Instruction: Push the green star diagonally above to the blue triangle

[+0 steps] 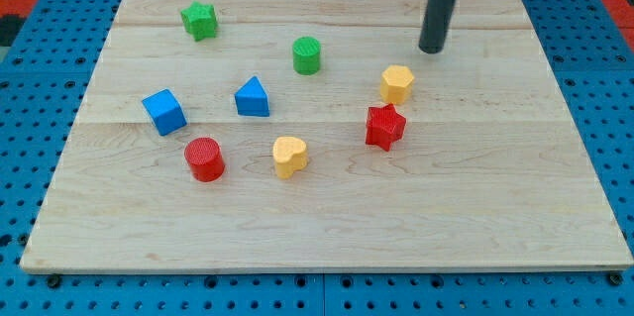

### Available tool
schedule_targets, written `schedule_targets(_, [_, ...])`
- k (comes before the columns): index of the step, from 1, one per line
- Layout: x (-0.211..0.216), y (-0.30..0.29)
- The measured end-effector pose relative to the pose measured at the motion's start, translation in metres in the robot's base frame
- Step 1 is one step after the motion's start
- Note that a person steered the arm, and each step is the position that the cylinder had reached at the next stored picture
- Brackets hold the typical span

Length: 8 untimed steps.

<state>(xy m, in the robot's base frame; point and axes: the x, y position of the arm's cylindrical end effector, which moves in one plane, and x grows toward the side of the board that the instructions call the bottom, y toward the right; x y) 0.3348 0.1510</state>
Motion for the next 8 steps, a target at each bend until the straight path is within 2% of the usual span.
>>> schedule_targets(1, [0.046,-0.014])
schedule_targets(2, [0.064,-0.067])
schedule_targets(3, [0.056,-0.067])
schedule_targets(4, [-0.007,-0.044])
schedule_targets(5, [-0.052,-0.118])
schedule_targets(7, [-0.113,-0.277])
schedule_targets(8, [-0.102,-0.287])
